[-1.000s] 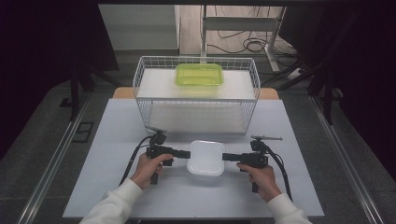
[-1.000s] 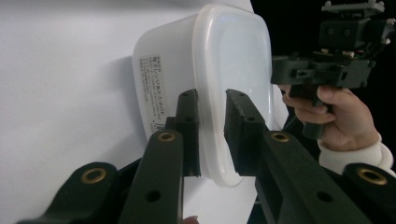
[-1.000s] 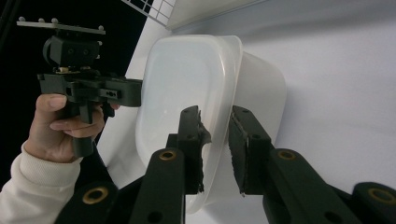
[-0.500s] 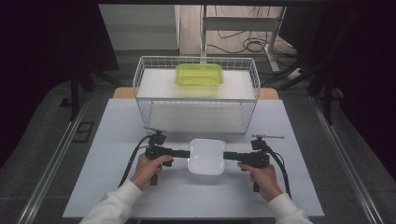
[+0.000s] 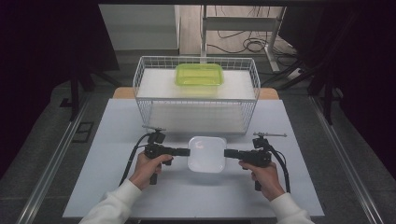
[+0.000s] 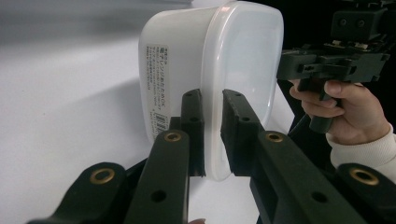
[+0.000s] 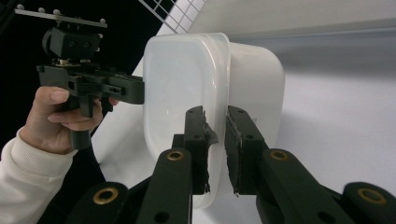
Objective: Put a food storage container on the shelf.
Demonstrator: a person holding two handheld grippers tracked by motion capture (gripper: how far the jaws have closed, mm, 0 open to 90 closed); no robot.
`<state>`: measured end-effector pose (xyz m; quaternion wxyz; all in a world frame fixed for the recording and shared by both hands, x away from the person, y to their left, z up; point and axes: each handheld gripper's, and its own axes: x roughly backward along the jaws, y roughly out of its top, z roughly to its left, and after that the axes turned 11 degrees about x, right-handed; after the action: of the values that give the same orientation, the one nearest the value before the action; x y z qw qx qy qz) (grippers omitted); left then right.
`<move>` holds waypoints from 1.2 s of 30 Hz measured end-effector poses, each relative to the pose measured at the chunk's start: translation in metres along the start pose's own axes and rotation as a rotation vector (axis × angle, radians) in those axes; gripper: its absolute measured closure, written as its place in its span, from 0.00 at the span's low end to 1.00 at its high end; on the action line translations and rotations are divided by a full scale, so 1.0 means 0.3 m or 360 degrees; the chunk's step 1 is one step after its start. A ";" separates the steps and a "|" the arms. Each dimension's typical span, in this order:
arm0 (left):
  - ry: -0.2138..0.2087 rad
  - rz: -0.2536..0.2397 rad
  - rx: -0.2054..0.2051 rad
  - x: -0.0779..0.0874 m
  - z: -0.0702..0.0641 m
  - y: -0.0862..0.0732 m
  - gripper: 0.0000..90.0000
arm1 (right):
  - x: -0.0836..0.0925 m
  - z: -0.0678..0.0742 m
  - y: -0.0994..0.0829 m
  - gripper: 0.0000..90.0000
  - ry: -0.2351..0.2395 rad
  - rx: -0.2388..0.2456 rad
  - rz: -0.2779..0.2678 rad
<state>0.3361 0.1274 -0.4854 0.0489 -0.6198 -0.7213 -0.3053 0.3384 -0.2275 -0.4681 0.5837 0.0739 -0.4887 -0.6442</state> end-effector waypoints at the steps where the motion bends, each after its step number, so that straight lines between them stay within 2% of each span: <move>1: 0.0002 -0.0003 -0.0002 0.001 -0.004 0.001 0.89 | 0.002 0.002 0.002 0.87 0.0002 0.0009 -0.0005; 12: 0.0007 -0.0029 -0.0064 0.015 -0.035 0.008 0.89 | 0.018 0.016 0.018 0.87 0.0000 0.0074 -0.0039; 23: 0.0023 -0.0078 -0.0136 0.039 -0.089 0.022 0.89 | 0.044 0.043 0.048 0.87 -0.0014 0.0154 -0.0087; 27: 0.0031 -0.0092 -0.0164 0.052 -0.105 0.032 0.89 | 0.049 0.053 0.062 0.87 -0.0022 0.0182 -0.0103; 34: 0.0013 -0.0120 -0.0174 0.070 -0.124 0.052 0.89 | 0.059 0.069 0.096 0.87 -0.0016 0.0221 -0.0121; 36: 0.0018 -0.0118 -0.0198 0.078 -0.135 0.063 0.89 | 0.064 0.072 0.106 0.87 -0.0015 0.0226 -0.0131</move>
<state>0.3358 0.1280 -0.4349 0.0031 -0.5928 -0.7231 -0.3546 0.3397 -0.2264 -0.4253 0.5477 0.1321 -0.5326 -0.6316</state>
